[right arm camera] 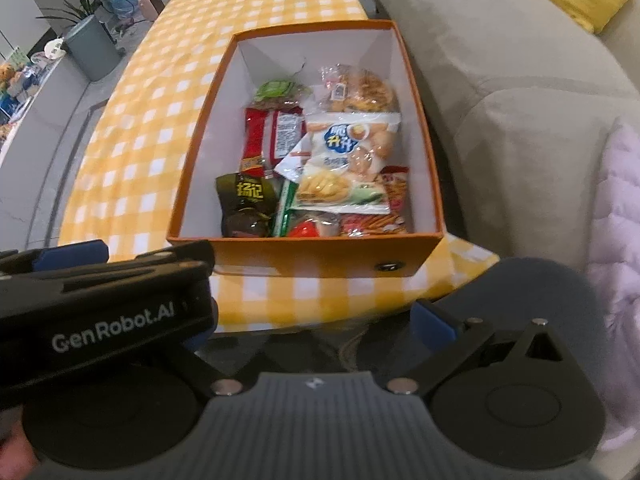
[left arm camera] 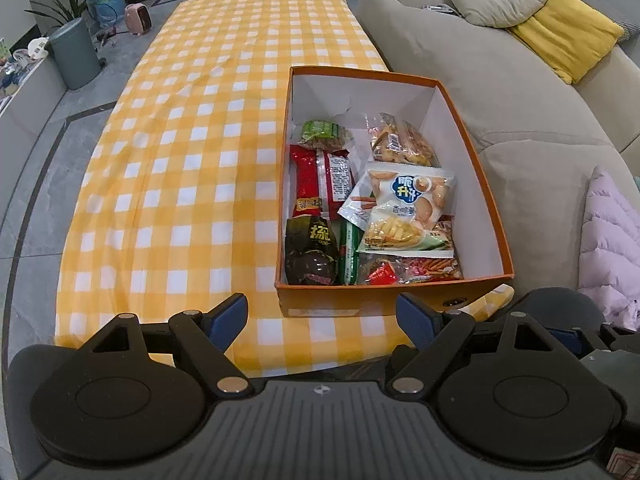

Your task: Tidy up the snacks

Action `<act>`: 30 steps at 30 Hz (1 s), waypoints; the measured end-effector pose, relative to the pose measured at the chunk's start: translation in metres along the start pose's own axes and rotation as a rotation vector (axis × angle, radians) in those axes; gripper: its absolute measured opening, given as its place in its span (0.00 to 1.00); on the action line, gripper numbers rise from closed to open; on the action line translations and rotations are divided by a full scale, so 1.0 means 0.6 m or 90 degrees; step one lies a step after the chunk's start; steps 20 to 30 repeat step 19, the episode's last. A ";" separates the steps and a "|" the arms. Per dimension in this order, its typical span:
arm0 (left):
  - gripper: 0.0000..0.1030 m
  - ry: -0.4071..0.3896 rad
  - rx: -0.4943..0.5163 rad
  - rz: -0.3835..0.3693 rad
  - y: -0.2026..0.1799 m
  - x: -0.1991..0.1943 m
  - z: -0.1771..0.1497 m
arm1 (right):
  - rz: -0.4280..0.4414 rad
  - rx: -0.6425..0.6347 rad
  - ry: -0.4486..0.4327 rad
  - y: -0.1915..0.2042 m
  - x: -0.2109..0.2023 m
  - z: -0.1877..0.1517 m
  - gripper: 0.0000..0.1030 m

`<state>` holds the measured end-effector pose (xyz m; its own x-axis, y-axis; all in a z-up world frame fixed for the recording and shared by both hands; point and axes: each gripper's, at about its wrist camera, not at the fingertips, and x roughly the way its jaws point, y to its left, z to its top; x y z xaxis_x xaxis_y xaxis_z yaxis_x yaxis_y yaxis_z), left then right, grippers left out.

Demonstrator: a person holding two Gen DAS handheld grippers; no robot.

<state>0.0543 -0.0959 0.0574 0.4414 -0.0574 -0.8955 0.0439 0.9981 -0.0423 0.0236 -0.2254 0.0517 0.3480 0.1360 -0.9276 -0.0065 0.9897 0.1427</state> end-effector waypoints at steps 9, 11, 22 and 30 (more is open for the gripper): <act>0.95 0.001 -0.003 0.005 0.000 0.004 -0.001 | -0.002 0.003 -0.001 0.004 0.005 0.000 0.97; 0.95 0.006 -0.006 0.000 0.002 0.004 -0.001 | -0.002 0.004 -0.001 0.004 0.006 -0.001 0.97; 0.95 -0.002 -0.002 -0.001 0.000 0.001 0.001 | 0.002 0.006 -0.003 0.003 0.006 -0.002 0.97; 0.95 -0.002 -0.002 -0.001 0.000 0.001 0.001 | 0.002 0.006 -0.003 0.003 0.006 -0.002 0.97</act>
